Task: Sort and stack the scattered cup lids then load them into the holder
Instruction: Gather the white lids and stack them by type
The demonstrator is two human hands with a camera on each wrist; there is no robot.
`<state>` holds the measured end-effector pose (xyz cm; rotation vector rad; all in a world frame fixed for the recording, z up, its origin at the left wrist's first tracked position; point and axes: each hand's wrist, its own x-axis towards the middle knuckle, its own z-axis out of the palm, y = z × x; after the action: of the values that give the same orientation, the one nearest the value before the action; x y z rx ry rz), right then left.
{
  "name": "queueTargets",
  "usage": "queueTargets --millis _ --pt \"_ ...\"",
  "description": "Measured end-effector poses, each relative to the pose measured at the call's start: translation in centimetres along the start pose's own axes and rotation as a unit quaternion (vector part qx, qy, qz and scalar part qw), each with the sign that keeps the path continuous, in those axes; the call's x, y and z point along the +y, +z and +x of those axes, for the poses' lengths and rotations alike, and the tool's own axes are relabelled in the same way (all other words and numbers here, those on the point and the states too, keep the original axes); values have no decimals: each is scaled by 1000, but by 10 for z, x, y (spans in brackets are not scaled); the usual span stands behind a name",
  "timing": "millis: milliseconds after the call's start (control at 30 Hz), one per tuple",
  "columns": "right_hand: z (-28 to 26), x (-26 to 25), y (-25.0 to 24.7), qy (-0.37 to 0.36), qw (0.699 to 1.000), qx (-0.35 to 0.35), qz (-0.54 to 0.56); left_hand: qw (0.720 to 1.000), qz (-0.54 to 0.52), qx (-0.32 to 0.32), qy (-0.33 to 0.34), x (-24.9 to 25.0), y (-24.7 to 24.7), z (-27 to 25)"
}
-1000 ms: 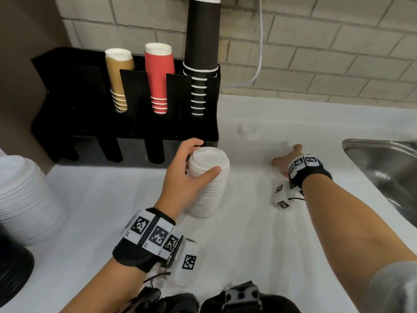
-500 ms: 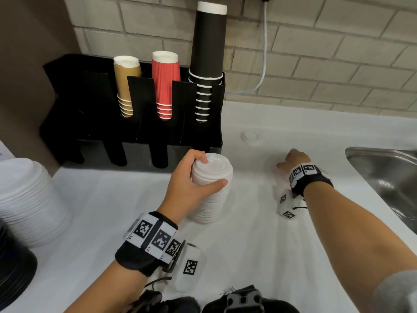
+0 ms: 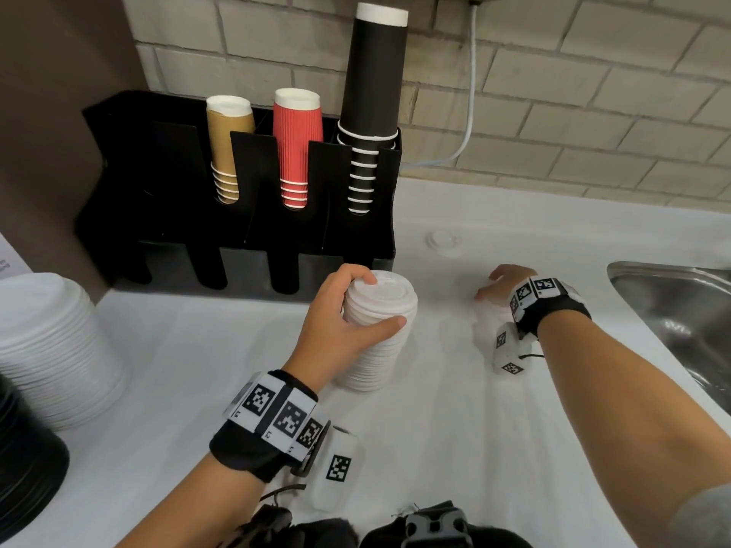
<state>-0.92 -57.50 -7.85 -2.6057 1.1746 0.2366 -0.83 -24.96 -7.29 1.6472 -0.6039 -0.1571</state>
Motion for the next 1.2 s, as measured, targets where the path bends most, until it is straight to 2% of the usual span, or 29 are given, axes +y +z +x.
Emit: queueTargets --millis 67,100,167,233,367,433,500,667,833,1100,1200 --pt "-7 -10 -8 -23 998 -2 58 1000 1 3 2 -2 -1 0" --pt "-11 -17 -15 -48 991 -27 119 1000 2 4 4 -3 -1 0" --pt "-26 -34 -32 -129 959 -97 234 1000 3 5 6 -4 -2 0" --pt "-51 -51 -48 -230 916 -136 299 1000 -1 3 9 -4 -1 0" --pt "-101 -76 -65 -370 862 -177 297 1000 -5 11 18 -4 -1 0" --pt "-118 -85 -67 -409 850 -200 265 1000 -12 6 26 -3 -1 -1" --pt "-129 -94 -67 -438 852 -200 206 999 -34 0 36 -2 0 -2" --pt "-144 -104 -63 -462 857 -191 124 998 -47 14 26 -5 1 -2" --pt "-150 -107 -58 -472 854 -200 95 998 -48 18 25 -7 1 -3" --pt "-142 -102 -46 -453 857 -203 138 998 -44 -5 45 -7 -2 -5" --pt "-126 -95 -49 -445 835 -236 223 999 -28 -9 28 -3 -4 -3"
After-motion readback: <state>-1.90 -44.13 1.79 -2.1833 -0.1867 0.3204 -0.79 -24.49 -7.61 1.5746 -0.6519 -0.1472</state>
